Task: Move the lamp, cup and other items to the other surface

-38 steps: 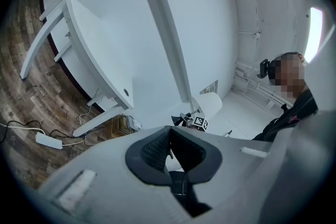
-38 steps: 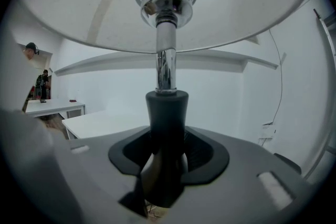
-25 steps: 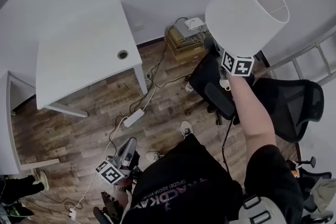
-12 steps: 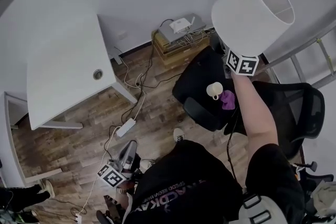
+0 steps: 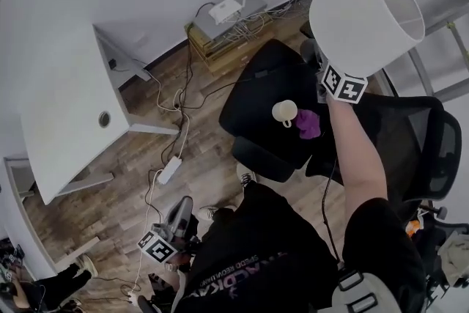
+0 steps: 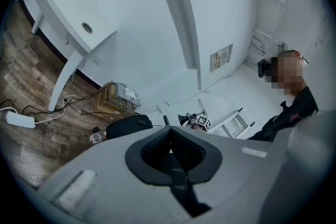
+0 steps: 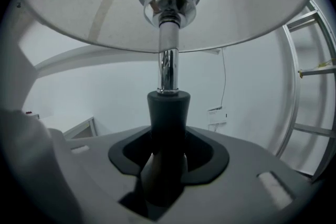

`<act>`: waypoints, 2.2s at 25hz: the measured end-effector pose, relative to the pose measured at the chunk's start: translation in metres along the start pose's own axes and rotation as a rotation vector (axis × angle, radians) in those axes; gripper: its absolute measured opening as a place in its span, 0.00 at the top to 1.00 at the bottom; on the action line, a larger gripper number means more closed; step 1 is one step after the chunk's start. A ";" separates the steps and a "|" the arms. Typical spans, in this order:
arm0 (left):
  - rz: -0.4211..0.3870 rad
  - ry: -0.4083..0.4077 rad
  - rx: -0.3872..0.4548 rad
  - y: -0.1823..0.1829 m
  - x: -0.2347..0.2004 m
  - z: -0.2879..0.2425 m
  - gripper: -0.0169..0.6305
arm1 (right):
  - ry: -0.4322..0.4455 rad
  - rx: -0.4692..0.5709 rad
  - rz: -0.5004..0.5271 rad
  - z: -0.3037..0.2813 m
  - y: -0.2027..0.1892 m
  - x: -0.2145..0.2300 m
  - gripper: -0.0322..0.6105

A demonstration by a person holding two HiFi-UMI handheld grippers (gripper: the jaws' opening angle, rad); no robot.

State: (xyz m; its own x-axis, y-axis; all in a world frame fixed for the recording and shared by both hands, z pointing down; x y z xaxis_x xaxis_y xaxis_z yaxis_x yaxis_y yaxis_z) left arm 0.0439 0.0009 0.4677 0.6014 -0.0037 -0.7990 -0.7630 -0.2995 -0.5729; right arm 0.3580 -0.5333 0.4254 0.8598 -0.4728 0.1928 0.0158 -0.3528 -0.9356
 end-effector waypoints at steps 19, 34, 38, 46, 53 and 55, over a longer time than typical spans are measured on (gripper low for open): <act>0.072 0.067 -0.389 -0.025 -0.032 -0.062 0.98 | -0.337 -0.041 -0.223 0.019 -0.170 0.147 0.70; 0.092 0.144 -0.562 -0.047 -0.060 -0.090 0.98 | -0.408 -0.078 -0.274 -0.021 -0.281 0.189 0.70; 0.114 0.161 -0.572 -0.053 -0.070 -0.092 0.98 | -0.399 -0.073 -0.241 -0.031 -0.290 0.189 0.70; 0.157 0.150 -0.567 -0.062 -0.079 -0.094 0.98 | -0.377 -0.086 -0.236 -0.027 -0.296 0.189 0.69; 0.174 0.153 -0.546 -0.062 -0.075 -0.093 0.98 | -0.376 -0.175 -0.166 -0.022 -0.293 0.190 0.65; 0.176 0.146 -0.543 -0.062 -0.073 -0.093 0.98 | -0.382 -0.207 -0.144 -0.015 -0.294 0.188 0.64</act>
State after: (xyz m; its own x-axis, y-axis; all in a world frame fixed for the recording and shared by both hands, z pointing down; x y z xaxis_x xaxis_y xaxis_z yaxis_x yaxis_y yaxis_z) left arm 0.0695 -0.0695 0.5784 0.5322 -0.2178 -0.8181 -0.6470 -0.7279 -0.2271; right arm 0.5073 -0.5304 0.7406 0.9835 -0.0896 0.1571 0.0796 -0.5653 -0.8210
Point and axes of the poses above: the fingertips, and each gripper's own axes: z backward along the fingers, x to its right, y out of its top, the point moved 10 cm from there along z, backward along the fingers, and after that the axes turned 8 degrees about -z, right-handed, at the moved point
